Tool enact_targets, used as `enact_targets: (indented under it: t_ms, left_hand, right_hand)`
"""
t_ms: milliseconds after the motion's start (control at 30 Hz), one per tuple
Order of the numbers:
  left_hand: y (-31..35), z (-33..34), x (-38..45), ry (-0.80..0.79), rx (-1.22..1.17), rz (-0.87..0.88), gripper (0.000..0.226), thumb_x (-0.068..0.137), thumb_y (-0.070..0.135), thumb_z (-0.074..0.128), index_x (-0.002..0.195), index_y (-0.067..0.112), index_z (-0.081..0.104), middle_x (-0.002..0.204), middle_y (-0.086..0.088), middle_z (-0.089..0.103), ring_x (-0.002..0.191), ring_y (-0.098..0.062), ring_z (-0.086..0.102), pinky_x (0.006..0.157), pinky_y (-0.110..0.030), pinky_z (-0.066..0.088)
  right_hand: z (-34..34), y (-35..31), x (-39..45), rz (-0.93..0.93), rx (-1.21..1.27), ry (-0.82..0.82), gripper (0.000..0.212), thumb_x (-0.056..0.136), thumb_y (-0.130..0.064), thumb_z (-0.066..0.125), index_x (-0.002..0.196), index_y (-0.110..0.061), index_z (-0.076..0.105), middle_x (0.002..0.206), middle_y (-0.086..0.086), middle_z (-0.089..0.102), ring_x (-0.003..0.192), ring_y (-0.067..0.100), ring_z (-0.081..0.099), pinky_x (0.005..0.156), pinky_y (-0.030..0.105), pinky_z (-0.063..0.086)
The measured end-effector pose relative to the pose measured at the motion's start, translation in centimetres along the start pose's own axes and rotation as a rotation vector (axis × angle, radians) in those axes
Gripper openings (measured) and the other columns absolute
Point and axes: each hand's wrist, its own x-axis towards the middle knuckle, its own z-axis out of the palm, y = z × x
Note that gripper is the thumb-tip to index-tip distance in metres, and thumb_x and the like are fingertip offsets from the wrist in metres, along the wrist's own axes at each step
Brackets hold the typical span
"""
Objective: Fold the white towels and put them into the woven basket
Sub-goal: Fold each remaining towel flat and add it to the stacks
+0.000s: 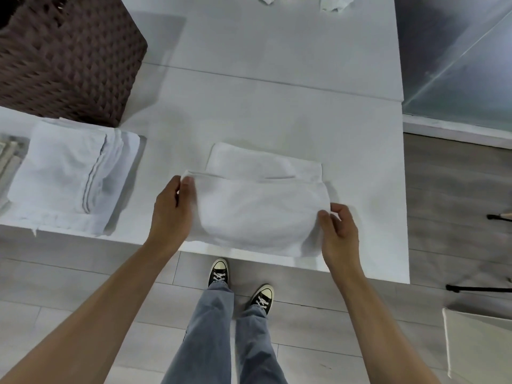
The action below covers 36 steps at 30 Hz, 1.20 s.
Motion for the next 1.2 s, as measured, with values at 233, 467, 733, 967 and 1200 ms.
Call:
enact_targets:
  t_ms: [233,467,733,967,1200]
  left_hand:
    - [1.0,3.1,7.4,0.026,0.074,0.131,0.041,0.106,0.041,0.038,0.078,0.011,0.035,0.061,0.003,0.037,0.055,-0.014,0.030,0.050,-0.024,0.028]
    - [-2.7,6.3,10.2,-0.032,0.110,-0.013,0.031,0.103,0.047,0.046,0.117,0.020,0.051,0.084,0.003,0.061,0.074,-0.017,0.058,0.057,-0.023,0.039]
    - [-6.0,6.5,2.7,0.057,0.684,0.670,0.043,0.103,0.025,0.054,0.145,0.016,0.050,0.152,-0.013,0.043,0.134,-0.033,0.046,0.108,-0.044,0.038]
    - [-9.0,7.3,0.9,-0.178,0.867,0.675,0.053,0.106,0.038,0.035,0.158,0.026,0.029,0.166,-0.010,0.020,0.153,-0.033,0.016,0.123,-0.051,0.020]
    - [-7.6,7.1,5.0,-0.153,0.999,0.772,0.055,0.102,0.029,0.040,0.157,0.033,0.030,0.165,-0.010,0.025,0.150,-0.041,0.023,0.120,-0.058,0.016]
  right_hand:
    - [2.4,0.4,5.7,-0.045,-0.067,0.161,0.007,0.104,-0.024,0.051,0.109,-0.019,0.054,0.070,0.000,0.047,0.053,0.002,0.042,0.050,0.013,0.036]
    - [4.0,3.2,8.5,0.017,-0.242,0.227,0.006,0.104,-0.027,0.047,0.105,-0.023,0.051,0.071,-0.002,0.056,0.061,0.004,0.052,0.056,0.022,0.038]
    - [5.1,4.6,7.3,-0.387,-0.616,0.341,0.050,0.087,-0.010,0.065,0.134,-0.020,0.052,0.130,0.008,0.052,0.115,0.026,0.054,0.098,0.038,0.041]
    - [5.3,8.0,5.3,-0.689,-0.958,-0.048,0.053,0.105,-0.032,0.048,0.157,-0.024,0.039,0.164,0.004,0.033,0.155,0.022,0.023,0.124,0.049,0.020]
    - [6.1,7.5,4.3,-0.565,-1.116,0.056,0.060,0.102,-0.050,0.044,0.156,-0.027,0.038,0.155,0.005,0.045,0.139,0.027,0.042,0.108,0.043,0.031]
